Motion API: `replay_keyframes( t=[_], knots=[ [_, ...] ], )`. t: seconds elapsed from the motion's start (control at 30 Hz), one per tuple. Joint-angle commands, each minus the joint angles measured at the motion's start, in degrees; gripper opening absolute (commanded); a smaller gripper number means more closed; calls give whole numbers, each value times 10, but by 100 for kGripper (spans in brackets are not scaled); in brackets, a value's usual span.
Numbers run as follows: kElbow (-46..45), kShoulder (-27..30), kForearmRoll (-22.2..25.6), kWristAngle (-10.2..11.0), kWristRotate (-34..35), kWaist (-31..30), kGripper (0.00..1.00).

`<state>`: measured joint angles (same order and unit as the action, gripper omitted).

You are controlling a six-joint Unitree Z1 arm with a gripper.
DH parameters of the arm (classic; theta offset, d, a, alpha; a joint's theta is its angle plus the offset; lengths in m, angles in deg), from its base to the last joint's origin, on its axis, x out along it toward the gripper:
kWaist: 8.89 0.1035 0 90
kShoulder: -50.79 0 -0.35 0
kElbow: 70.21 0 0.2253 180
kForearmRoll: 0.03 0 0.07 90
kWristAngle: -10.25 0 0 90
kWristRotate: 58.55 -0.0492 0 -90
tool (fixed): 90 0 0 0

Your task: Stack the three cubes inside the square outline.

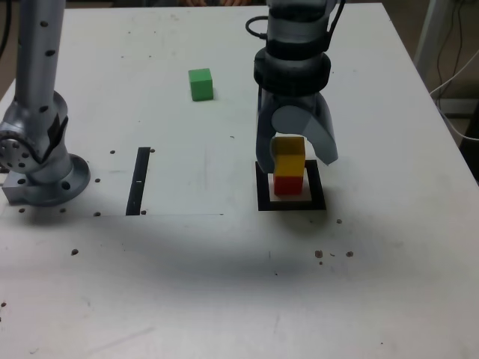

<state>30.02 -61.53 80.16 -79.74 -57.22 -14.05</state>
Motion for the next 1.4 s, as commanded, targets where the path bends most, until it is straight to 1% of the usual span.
replay_keyframes(
  t=[0.0,0.13,0.37,0.5,0.67,0.77,0.9,1.07,1.27,1.37],
  knots=[
    [-3,6,-1,-2,-1,1,100],
    [-13,16,-1,-1,2,1,100],
    [-38,76,13,20,8,15,100],
    [-63,113,25,27,-11,55,100],
    [-94,139,34,25,-67,135,100],
    [-97,138,37,29,-106,185,100],
    [-82,126,48,48,-158,256,100],
    [-63,114,58,72,-201,332,100],
    [-43,90,55,100,-239,395,100],
    [-40,74,52,111,-250,419,100]
  ],
)
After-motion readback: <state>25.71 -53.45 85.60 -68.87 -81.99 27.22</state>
